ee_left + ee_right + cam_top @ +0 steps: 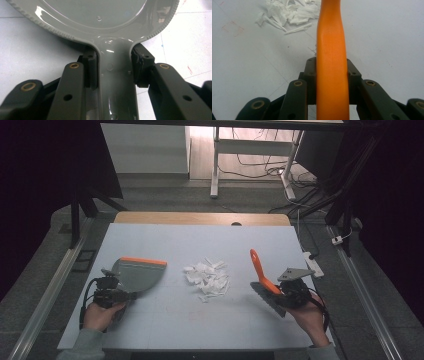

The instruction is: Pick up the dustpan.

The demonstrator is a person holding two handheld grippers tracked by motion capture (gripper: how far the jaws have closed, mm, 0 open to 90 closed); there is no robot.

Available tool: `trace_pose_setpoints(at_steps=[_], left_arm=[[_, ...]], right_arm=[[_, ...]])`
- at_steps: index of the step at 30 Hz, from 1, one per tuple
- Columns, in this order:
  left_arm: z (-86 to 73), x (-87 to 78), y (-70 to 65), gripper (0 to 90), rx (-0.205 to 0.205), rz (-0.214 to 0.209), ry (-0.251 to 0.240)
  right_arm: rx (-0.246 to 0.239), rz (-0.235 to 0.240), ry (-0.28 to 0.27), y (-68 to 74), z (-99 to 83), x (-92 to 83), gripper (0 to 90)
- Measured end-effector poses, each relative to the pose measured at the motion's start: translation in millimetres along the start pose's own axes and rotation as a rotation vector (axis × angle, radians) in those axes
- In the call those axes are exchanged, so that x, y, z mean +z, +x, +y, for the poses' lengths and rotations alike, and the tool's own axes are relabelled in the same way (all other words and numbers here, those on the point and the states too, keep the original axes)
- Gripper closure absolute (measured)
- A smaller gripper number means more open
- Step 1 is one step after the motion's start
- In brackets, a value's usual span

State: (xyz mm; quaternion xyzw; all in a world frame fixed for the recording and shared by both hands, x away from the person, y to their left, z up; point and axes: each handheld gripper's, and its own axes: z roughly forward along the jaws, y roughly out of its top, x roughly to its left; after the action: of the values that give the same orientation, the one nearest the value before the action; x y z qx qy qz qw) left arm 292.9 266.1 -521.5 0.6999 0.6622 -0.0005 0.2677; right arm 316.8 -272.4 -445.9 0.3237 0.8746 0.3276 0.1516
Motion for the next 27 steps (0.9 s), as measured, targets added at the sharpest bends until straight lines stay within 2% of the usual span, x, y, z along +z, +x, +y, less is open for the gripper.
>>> trace_pose_setpoints(at_steps=[11, 18, 27], left_arm=[[-1.6, -2.6, 3.2, 61.6, 0.014, -0.008, -0.034], [-2.1, -8.3, 5.7, 61.6, 0.04, -0.04, -0.076], [0.9, -20.6, 11.6, 61.5, 0.137, -0.112, -0.156]], right_arm=[[-0.003, -0.003, -0.004, 0.2, -0.1, -0.4, 70.0], [-0.005, -0.009, -0.011, 0.1, 0.2, -1.2, 70.1], [-0.009, -0.023, -0.03, 1.7, 3.3, -4.4, 70.1]])
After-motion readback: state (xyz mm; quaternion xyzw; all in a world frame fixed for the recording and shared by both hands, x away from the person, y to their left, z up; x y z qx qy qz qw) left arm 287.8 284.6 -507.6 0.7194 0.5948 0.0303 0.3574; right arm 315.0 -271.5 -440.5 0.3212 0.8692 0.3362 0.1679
